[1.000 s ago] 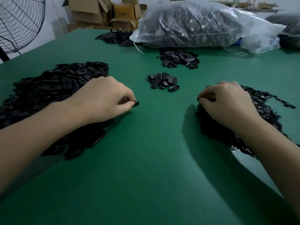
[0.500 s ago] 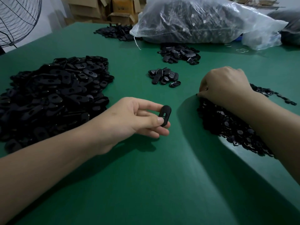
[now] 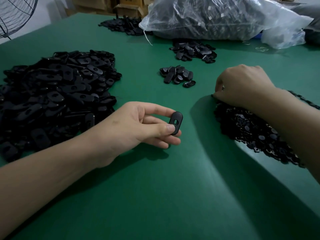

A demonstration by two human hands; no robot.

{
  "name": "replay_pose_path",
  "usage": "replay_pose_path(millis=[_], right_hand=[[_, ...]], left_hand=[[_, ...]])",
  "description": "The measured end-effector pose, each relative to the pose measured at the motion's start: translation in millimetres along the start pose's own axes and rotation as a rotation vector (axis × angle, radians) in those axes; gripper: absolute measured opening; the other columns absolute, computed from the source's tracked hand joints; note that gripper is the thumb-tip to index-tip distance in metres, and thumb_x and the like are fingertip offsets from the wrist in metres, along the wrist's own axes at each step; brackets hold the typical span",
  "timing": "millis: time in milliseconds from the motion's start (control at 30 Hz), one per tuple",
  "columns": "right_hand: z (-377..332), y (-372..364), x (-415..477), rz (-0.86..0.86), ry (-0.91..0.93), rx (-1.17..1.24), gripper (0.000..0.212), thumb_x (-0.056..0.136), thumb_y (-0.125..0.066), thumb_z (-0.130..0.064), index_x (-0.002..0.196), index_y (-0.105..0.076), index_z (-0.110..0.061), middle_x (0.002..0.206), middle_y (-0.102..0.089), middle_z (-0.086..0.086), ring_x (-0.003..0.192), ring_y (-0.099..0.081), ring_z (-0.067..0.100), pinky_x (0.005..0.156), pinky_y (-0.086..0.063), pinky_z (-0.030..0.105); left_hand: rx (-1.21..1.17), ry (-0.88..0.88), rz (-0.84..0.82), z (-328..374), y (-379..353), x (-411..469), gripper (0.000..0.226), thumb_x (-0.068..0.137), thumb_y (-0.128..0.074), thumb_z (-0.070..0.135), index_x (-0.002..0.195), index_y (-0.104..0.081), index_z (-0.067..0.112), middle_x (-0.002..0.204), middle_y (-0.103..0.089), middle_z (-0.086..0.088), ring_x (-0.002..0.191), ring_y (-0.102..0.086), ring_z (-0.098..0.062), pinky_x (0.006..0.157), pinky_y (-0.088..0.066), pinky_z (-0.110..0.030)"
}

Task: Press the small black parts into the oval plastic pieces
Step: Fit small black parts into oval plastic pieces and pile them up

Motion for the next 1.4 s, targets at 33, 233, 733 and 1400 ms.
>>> replay_pose_path(millis=[33, 233, 733, 1400], right_hand=[[-0.5, 0.0, -0.1, 0.01, 0.005, 0.006, 0.011, 0.09, -0.069, -0.034, 0.092, -0.076, -0.026, 0.094, -0.072, 0.007, 0.091, -0.064, 0.033, 0.079, -0.037, 0.037], [-4.3, 0.0, 2.9, -0.004, 0.018, 0.07, 0.004, 0.089, -0.073, -0.029, 0.09, -0.077, -0.027, 0.088, -0.07, 0.003, 0.089, -0.063, 0.032, 0.078, -0.037, 0.035], [-72.7, 38.1, -105.7, 0.548, 0.353, 0.773, 0.008, 0.091, -0.078, -0.025, 0.087, -0.074, -0.02, 0.077, -0.067, -0.006, 0.073, -0.061, 0.007, 0.075, -0.046, 0.036], [-66.7, 37.5, -105.8, 0.496, 0.316, 0.863, 0.008, 0.095, -0.071, -0.027, 0.095, -0.077, -0.022, 0.08, -0.071, -0.01, 0.074, -0.067, 0.009, 0.077, -0.051, 0.035]], left_hand=[[-0.001, -0.001, -0.003, 0.0, -0.2, -0.2, 0.04, 0.082, -0.074, 0.017, 0.121, -0.067, 0.012, 0.096, -0.08, -0.012, 0.089, -0.079, -0.023, 0.066, -0.059, -0.02], [-0.048, -0.017, -0.006, 1.0, 0.6, -0.9, 0.047, 0.078, -0.076, 0.016, 0.124, -0.064, 0.013, 0.1, -0.079, -0.014, 0.094, -0.078, -0.023, 0.067, -0.059, -0.019], [0.064, -0.095, 0.053, 4.6, 0.7, -3.1, 0.024, 0.094, -0.069, 0.003, 0.113, -0.073, 0.016, 0.094, -0.078, -0.012, 0.087, -0.078, -0.021, 0.069, -0.061, -0.025], [-0.043, -0.155, 0.142, 1.7, 7.5, 0.6, 0.019, 0.074, -0.075, 0.031, 0.082, -0.08, 0.015, 0.08, -0.077, -0.007, 0.073, -0.075, -0.016, 0.062, -0.059, -0.025]])
Point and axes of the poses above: each hand's wrist, its own x-axis towards the middle knuckle, its own y-axis out of the back of the hand, z = x × y, the point moved 5 cm from there along x, towards the middle knuckle
